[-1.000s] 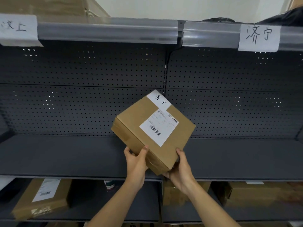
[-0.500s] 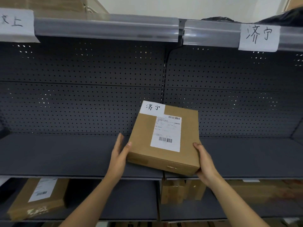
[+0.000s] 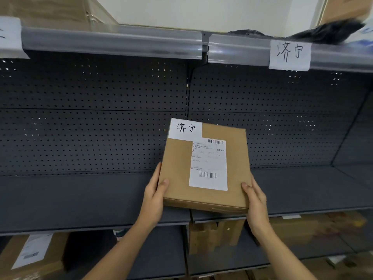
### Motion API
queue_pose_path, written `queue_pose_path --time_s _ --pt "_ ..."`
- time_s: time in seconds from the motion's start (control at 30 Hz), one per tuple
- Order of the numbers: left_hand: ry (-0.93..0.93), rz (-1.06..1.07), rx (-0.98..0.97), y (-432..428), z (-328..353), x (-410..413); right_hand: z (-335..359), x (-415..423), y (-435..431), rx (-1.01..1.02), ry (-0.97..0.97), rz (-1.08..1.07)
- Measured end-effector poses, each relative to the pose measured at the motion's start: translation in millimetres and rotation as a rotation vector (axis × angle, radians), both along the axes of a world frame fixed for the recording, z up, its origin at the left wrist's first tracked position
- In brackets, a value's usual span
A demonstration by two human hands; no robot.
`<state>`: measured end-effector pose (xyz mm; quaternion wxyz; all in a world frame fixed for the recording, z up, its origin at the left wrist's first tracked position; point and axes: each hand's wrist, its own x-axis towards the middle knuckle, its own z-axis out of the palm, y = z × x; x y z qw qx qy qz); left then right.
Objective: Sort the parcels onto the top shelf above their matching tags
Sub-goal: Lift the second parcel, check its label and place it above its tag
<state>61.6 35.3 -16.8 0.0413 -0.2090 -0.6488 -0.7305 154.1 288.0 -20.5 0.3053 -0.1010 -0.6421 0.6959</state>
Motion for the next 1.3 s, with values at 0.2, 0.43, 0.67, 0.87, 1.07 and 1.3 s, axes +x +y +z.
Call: queue_pose_path --time_s 0.2,0.43,0.67,0.87,1.07,1.3 --pt "0.206 -0.014 -0.077 13 19 25 10 38 3 0.115 0.159 -0.201" --pt "0.421 -0.047 -0.087 19 45 60 37 88 2 0.190 0.325 -0.365" --pt "0.587 -0.103 0.015 32 85 89 74 127 11 0.190 0.489 -0.460" --pt "0.636 -0.124 0.081 44 139 94 132 137 18 0.203 0.564 -0.388" --pt "0.582 -0.058 0.166 52 209 89 211 123 26 0.206 0.513 -0.334" --pt "0.496 0.029 0.108 63 310 81 316 92 34 0.065 0.422 -0.349"
